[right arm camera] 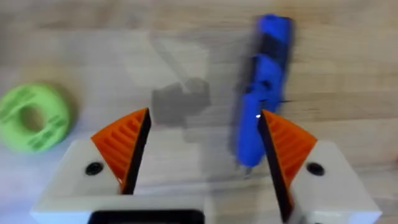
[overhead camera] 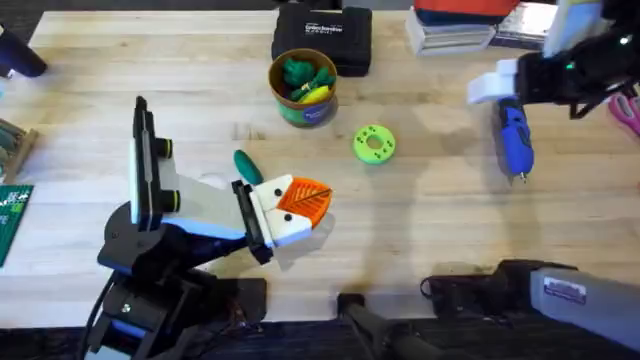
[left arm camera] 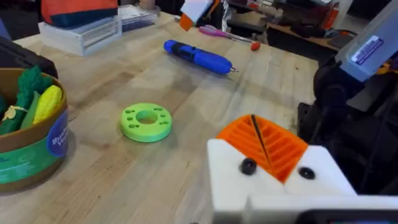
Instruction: Pick up the gripper from the table and insert it into the empty holder that is missing its gripper. Then pick up a screw, insert it into the mounting hole, and use the screwdriver to tighten it. Finally, clean up the table by picking up the vegetable and placing it into the bucket.
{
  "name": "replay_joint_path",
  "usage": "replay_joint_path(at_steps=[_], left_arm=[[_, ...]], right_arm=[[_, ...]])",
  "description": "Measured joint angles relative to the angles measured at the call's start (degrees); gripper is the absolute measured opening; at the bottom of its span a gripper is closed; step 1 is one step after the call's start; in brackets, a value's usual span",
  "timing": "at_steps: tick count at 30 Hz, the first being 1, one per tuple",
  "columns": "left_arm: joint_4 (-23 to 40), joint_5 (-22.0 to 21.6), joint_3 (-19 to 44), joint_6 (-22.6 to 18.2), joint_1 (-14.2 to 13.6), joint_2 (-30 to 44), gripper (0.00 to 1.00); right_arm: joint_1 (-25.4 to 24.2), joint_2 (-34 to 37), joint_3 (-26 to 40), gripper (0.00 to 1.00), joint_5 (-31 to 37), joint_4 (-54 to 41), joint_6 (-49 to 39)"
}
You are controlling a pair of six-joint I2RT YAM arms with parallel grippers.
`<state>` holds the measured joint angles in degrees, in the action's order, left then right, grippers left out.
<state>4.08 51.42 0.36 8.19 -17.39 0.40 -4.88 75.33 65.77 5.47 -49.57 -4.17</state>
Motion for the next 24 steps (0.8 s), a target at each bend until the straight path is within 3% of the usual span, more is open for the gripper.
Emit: replay_joint_path(at_steps=[4, 8, 14, 24], left_arm=[[0.0, -0.02, 0.0, 0.0, 0.0, 0.0, 0.005], [0.06, -0.02, 0.0, 0.0, 0.0, 0.0, 0.005], [0.42, 0.04, 0.01, 0.0, 0.0, 0.01, 0.005], [0.42, 0.04, 0.02, 0.0, 0.0, 0.0, 0.004]], right_arm=[[-9.47, 5.33, -0.01, 0.993, -0.35, 5.62, -4.82], [-14.0, 10.46, -0.01, 0.993, -1.33, 8.48, -12.29], [-16.74, 17.77, -0.01, 0.994, -2.18, 12.19, -19.37], [-17.75, 25.72, -0.06, 0.993, -5.79, 15.76, -21.64]])
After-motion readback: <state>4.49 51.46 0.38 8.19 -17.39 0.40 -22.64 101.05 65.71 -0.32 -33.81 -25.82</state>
